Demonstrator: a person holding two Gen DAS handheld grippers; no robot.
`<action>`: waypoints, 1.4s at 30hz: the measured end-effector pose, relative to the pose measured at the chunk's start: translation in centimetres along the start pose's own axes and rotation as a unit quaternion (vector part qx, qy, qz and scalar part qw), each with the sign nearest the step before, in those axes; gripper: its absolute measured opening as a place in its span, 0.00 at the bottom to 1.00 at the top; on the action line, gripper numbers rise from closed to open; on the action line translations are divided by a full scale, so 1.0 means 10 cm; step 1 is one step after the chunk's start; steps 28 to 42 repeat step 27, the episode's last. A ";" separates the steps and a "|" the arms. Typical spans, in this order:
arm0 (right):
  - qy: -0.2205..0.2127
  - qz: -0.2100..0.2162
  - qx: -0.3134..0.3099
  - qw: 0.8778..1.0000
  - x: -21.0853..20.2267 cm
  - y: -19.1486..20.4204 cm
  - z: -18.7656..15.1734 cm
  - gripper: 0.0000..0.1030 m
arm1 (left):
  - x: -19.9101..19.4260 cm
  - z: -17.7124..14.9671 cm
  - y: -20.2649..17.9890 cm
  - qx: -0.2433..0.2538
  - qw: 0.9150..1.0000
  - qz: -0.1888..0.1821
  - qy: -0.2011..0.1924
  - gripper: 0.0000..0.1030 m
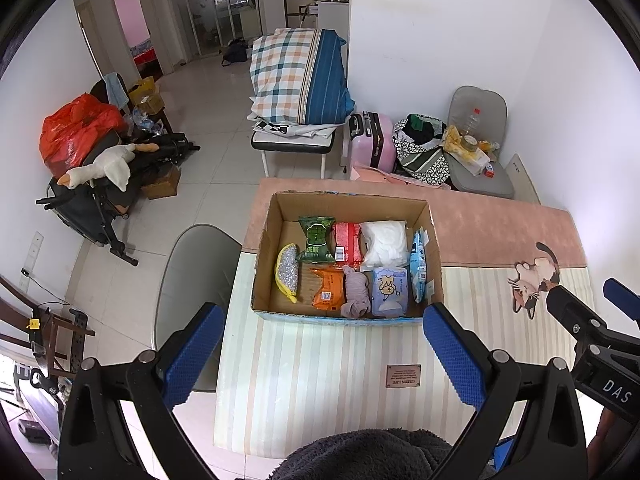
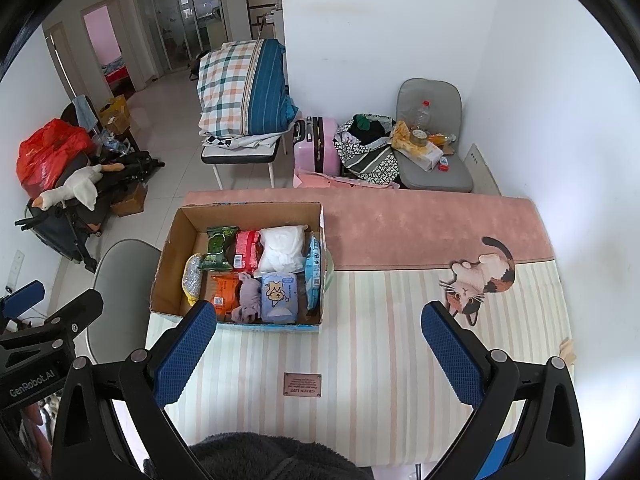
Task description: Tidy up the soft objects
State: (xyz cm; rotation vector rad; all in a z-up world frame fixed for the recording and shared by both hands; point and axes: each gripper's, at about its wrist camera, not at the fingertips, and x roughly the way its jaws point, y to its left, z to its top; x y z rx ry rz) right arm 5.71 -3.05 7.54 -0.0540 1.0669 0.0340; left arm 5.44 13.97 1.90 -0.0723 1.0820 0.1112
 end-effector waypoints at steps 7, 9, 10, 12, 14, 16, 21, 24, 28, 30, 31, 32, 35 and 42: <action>0.000 0.000 0.001 1.000 0.00 0.00 0.01 1.00 | 0.00 0.00 0.01 0.000 1.000 -0.001 -0.002 0.99; 0.000 0.001 0.002 1.000 0.00 0.00 0.01 1.00 | 0.01 0.00 0.01 0.001 1.000 0.000 -0.002 0.99; 0.000 0.002 0.002 1.000 0.00 0.00 0.00 1.00 | 0.00 0.00 0.01 0.001 1.000 0.000 -0.002 0.99; 0.000 0.000 0.000 1.000 0.00 0.00 -0.01 1.00 | 0.01 0.00 0.01 0.000 1.000 -0.001 -0.001 0.99; 0.000 0.000 0.001 1.000 0.00 0.00 0.00 1.00 | 0.00 0.00 0.01 0.000 1.000 0.000 -0.001 0.99; 0.000 0.001 0.001 1.000 0.00 -0.01 0.01 1.00 | 0.00 0.00 0.00 0.000 1.000 -0.001 -0.001 0.99; 0.000 0.000 0.002 1.000 -0.01 -0.01 0.01 1.00 | 0.00 0.00 0.02 0.000 1.000 -0.001 -0.002 0.99; 0.000 -0.001 0.003 1.000 -0.01 0.00 0.01 1.00 | 0.00 -0.01 0.01 0.001 1.000 0.001 -0.004 0.99; 0.000 -0.001 0.003 1.000 -0.01 0.00 0.01 1.00 | -0.01 0.00 0.02 0.003 1.000 0.000 -0.005 0.99; 0.000 -0.001 0.003 1.000 -0.01 0.00 0.01 1.00 | -0.01 0.00 0.02 0.003 1.000 0.000 -0.005 0.99; 0.000 -0.001 0.003 1.000 -0.01 0.00 0.01 1.00 | -0.01 0.00 0.02 0.003 1.000 0.000 -0.005 0.99; 0.000 -0.001 0.003 1.000 -0.01 0.00 0.01 1.00 | -0.01 0.00 0.02 0.003 1.000 0.000 -0.005 0.99; 0.000 -0.001 0.003 1.000 -0.01 0.00 0.01 1.00 | -0.01 0.00 0.02 0.003 1.000 0.000 -0.005 0.99; 0.000 -0.001 0.003 1.000 -0.01 0.00 0.01 1.00 | -0.01 0.00 0.02 0.003 1.000 0.000 -0.005 0.99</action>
